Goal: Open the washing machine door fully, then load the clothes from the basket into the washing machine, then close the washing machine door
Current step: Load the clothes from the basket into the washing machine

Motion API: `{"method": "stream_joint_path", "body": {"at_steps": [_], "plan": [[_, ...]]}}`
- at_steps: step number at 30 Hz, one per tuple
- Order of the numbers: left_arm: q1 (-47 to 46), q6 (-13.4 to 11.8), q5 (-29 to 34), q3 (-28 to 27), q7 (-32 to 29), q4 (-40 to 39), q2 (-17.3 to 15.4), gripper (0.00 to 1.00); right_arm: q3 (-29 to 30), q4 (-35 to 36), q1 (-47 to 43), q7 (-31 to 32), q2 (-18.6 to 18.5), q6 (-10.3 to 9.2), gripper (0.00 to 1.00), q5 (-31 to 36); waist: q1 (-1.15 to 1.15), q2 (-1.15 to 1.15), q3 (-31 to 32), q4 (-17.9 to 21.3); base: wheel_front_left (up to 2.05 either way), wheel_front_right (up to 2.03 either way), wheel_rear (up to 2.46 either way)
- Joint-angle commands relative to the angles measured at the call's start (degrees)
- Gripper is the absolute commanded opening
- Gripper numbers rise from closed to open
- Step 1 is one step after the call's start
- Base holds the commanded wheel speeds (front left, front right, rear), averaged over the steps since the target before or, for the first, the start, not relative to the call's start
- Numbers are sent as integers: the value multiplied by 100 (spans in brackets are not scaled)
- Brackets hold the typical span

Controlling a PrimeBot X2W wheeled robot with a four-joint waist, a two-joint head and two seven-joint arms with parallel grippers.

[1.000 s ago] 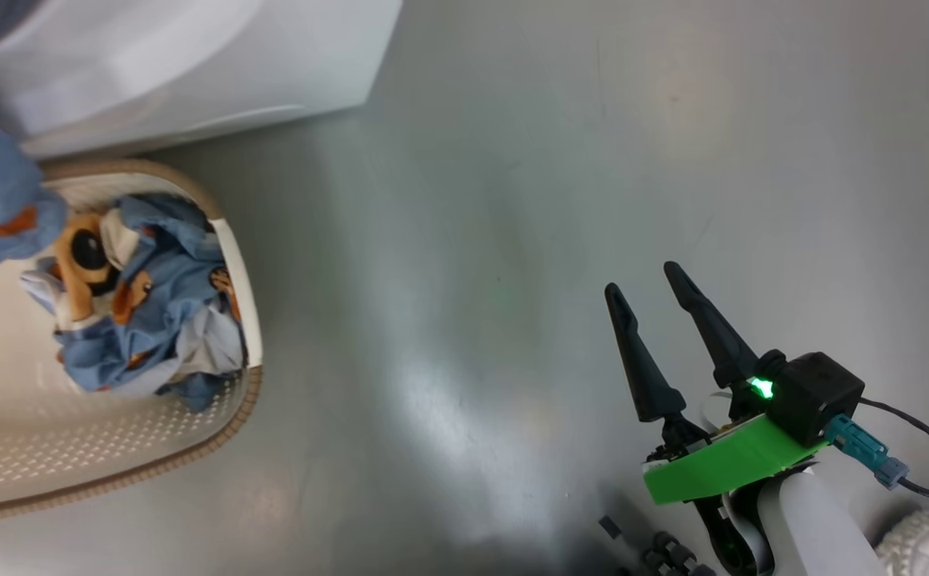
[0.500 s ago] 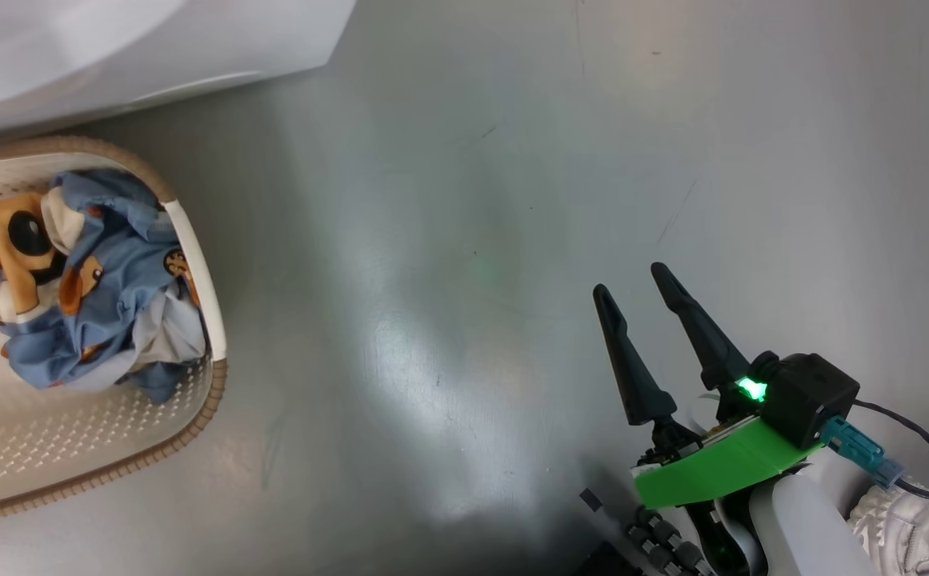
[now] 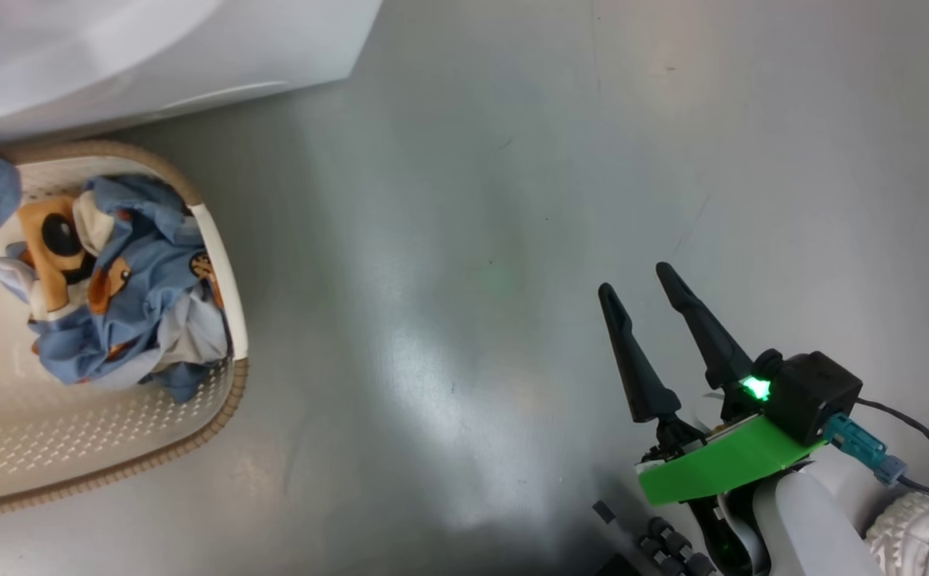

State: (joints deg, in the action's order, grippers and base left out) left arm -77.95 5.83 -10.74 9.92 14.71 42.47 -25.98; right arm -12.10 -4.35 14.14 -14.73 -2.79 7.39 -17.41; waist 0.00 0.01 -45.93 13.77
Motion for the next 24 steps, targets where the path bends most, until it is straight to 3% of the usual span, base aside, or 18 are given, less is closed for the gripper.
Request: {"method": "stream_joint_path", "body": {"at_steps": [1,12,24], "plan": [[78,2,9,-87,28,-129,-243,100,-95,92,-101,-27,-9,10,100,14,0,-1,19,-40,0,0,0],[431,69,-203,-228,29,-532,23,100,149,28,71,-27,-9,10,100,39,0,-1,167,-412,0,0,0],[1485,110,-503,-491,29,-1384,44,100,255,-62,172,-27,-9,10,100,101,0,-1,346,-622,0,0,0]]}}
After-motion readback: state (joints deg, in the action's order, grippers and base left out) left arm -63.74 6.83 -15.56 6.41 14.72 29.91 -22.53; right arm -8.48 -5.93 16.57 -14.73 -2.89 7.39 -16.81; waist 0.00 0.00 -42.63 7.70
